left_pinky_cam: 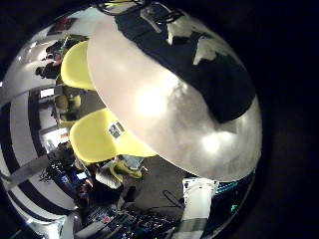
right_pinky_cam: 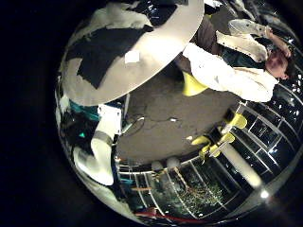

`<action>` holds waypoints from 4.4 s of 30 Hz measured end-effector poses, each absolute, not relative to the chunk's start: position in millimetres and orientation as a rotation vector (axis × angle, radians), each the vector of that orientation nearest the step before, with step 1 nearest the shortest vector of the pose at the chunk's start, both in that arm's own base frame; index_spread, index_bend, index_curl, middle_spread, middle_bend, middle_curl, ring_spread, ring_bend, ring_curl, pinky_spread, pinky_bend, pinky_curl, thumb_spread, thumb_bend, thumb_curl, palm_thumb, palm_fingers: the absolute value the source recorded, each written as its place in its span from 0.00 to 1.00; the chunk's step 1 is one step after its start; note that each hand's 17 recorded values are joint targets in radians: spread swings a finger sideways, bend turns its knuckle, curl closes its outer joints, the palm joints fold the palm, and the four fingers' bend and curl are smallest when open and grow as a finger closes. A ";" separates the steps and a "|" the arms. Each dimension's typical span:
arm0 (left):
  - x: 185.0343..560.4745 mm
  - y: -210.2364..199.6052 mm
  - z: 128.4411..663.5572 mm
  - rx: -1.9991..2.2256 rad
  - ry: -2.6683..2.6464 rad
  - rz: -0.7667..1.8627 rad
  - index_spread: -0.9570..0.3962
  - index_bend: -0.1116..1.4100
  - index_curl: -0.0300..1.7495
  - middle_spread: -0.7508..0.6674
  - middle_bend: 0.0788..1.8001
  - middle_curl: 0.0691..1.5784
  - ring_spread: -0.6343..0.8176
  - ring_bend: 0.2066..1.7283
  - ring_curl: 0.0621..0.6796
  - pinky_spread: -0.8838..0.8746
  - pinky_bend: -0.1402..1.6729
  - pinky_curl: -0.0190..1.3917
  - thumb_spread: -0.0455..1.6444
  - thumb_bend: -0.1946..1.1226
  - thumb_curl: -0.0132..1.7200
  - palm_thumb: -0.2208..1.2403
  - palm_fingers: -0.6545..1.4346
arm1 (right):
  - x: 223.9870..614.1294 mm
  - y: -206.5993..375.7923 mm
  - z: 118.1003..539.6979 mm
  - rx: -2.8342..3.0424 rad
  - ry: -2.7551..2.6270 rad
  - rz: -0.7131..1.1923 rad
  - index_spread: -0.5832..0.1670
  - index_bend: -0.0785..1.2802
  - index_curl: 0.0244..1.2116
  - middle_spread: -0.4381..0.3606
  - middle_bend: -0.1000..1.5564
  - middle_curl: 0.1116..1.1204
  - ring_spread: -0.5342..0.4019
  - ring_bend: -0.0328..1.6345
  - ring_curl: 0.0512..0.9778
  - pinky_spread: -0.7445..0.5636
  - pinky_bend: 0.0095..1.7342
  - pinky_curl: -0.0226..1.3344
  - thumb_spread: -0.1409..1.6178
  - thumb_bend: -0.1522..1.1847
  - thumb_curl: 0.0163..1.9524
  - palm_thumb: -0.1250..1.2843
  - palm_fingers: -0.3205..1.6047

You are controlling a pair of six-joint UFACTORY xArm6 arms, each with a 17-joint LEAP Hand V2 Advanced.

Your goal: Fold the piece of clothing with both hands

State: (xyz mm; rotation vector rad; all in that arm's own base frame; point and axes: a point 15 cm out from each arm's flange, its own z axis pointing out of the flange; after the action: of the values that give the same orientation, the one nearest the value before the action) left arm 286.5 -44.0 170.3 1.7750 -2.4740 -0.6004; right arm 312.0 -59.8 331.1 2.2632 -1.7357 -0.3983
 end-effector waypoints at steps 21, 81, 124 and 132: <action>340.6 -43.7 168.7 1.933 -2.548 -0.609 0.41 0.37 0.37 0.25 0.45 0.46 0.13 0.66 0.57 0.19 0.56 0.40 0.66 0.20 0.24 0.65 0.87 | 298.8 -58.2 323.6 2.259 -1.720 -0.423 0.31 0.18 0.23 0.55 0.25 0.26 0.65 0.47 0.17 0.87 0.46 0.08 0.83 0.11 0.12 0.35 0.30; 325.4 -61.7 278.2 1.783 -2.502 -0.437 0.17 0.23 0.84 0.07 0.43 0.71 0.12 0.75 0.73 0.15 0.70 0.49 0.67 0.14 0.37 0.69 0.82 | 342.2 -35.1 259.0 2.400 -1.633 -0.051 0.31 0.88 0.70 0.21 0.82 0.85 0.29 0.90 0.70 0.43 0.88 0.41 0.69 0.13 0.32 0.83 0.62; 509.6 -19.1 190.5 1.898 -2.237 -0.492 0.25 0.20 0.89 0.05 0.41 0.73 0.11 0.70 0.73 0.13 0.63 0.49 0.65 0.13 0.33 0.63 0.78 | 627.1 39.6 213.6 2.552 -1.903 0.118 0.37 0.91 0.76 0.29 0.87 0.85 0.32 0.92 0.80 0.45 0.80 0.75 0.69 0.09 0.39 0.78 0.60; 540.6 5.9 184.1 2.010 -2.195 -0.430 0.27 0.19 0.82 0.07 0.37 0.68 0.09 0.57 0.66 0.12 0.57 0.50 0.65 0.13 0.31 0.61 0.61 | 664.6 6.7 214.9 2.547 -2.041 0.287 0.32 0.57 0.66 0.28 0.77 0.74 0.31 0.88 0.70 0.32 0.74 0.65 0.74 0.09 0.33 0.69 0.51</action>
State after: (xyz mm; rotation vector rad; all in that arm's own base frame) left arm 540.6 5.9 184.1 2.0100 -2.1950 -0.4297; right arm 664.6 6.7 214.9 2.5470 -2.0407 0.2874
